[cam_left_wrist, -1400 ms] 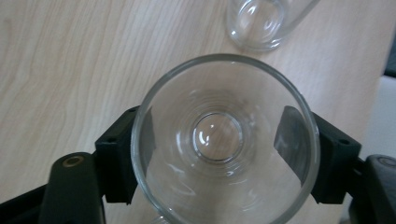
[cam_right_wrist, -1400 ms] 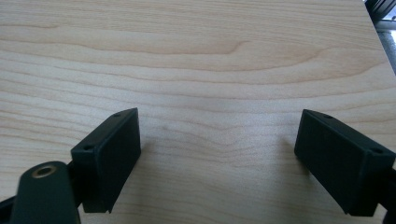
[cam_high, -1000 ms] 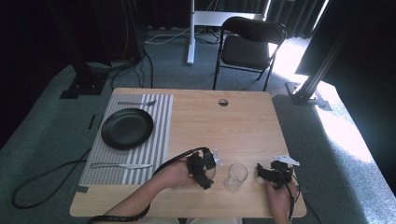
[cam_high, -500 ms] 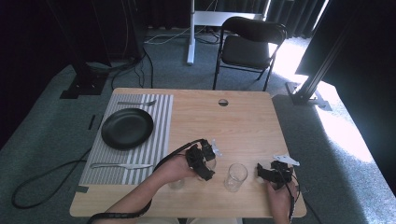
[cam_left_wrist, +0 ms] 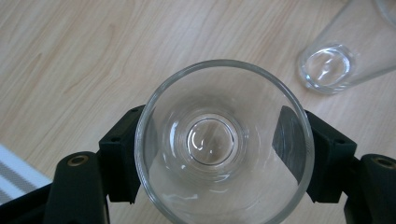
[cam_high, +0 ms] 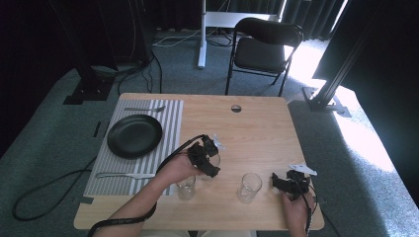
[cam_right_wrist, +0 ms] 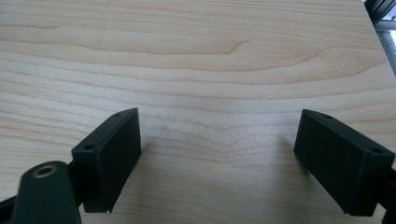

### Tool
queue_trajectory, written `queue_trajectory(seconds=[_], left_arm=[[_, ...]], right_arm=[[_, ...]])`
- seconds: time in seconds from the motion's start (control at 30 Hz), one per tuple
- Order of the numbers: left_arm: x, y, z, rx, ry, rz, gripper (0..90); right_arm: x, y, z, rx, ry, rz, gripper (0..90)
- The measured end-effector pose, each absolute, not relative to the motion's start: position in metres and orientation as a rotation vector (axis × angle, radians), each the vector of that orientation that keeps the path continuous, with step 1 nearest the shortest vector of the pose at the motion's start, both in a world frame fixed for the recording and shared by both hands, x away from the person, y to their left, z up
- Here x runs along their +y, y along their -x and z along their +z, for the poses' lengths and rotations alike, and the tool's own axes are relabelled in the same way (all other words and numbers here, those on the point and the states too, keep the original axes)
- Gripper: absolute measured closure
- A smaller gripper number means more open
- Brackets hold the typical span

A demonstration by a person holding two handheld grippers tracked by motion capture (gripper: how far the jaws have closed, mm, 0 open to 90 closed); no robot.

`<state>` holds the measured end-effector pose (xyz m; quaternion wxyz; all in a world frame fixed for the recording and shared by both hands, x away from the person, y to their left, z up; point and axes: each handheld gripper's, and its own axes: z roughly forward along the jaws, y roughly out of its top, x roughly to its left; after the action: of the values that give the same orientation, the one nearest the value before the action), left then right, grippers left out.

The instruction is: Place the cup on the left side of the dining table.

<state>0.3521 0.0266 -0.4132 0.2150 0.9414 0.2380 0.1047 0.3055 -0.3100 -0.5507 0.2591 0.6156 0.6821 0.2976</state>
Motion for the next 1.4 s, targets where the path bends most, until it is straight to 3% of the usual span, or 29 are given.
queue_trajectory(seconds=[1.4], left_arm=[[0.156, -0.381, -0.407, 1.094, -2.492, 0.403, 28.9]], right_arm=[[-0.31, -0.305, -0.551, 1.847, -1.672, 0.807, 14.2]])
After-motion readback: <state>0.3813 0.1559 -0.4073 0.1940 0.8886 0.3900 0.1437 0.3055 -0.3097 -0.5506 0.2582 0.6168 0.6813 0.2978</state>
